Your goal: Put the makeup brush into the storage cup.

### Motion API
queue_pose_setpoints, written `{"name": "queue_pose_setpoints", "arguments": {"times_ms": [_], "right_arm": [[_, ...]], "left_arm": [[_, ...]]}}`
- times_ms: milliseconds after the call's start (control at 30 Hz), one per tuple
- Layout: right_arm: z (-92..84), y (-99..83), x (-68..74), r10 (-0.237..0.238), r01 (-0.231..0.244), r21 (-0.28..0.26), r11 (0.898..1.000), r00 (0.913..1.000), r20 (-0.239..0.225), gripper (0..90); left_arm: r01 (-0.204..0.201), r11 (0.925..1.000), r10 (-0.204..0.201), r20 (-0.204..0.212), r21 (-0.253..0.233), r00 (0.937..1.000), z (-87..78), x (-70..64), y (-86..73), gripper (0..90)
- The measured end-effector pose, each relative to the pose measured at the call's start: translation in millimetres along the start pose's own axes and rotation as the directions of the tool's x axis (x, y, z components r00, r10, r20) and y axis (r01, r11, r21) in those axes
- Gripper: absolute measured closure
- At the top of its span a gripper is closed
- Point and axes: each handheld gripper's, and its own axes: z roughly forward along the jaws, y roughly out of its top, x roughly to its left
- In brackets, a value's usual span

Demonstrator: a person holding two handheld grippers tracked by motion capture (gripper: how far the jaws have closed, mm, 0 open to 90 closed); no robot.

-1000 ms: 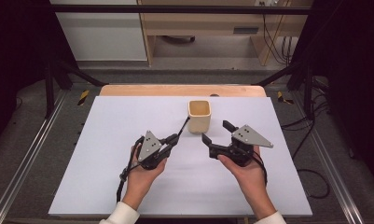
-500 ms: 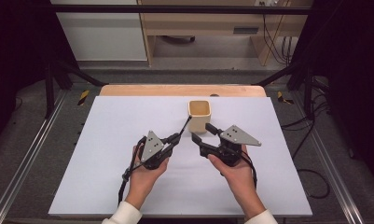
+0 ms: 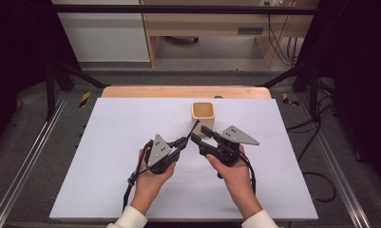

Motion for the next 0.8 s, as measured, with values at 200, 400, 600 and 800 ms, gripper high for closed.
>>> {"name": "queue_pose_setpoints", "arguments": {"times_ms": [200, 400, 600, 800], "right_arm": [[3.6, -1.8, 0.7, 0.024, -0.024, -0.002, 1.000, 0.9997, 0.000, 55.6], [4.8, -2.8, -2.0, 0.076, -0.076, -0.015, 0.997, 0.9971, -0.002, 58.4], [5.3, -5.3, -1.8, 0.082, -0.082, -0.017, 0.997, 0.9966, -0.007, 61.8], [4.2, -6.5, -3.2, 0.116, -0.117, -0.016, 0.993, 0.9930, -0.020, 68.3]], "left_arm": [[-0.003, 1.0000, 0.003, 0.010, -0.001, 0.9999, -0.1, -4.0, 2.4, 83.7], [-0.006, 1.0000, 0.006, 0.021, -0.003, 0.9998, 0.9, -8.2, 3.9, 83.7], [-0.008, 1.0000, 0.008, 0.023, -0.002, 0.9997, 0.7, -9.7, 3.9, 83.7], [-0.012, 0.9999, 0.012, 0.029, -0.001, 0.9995, 0.7, -11.6, 4.2, 83.7]]}}
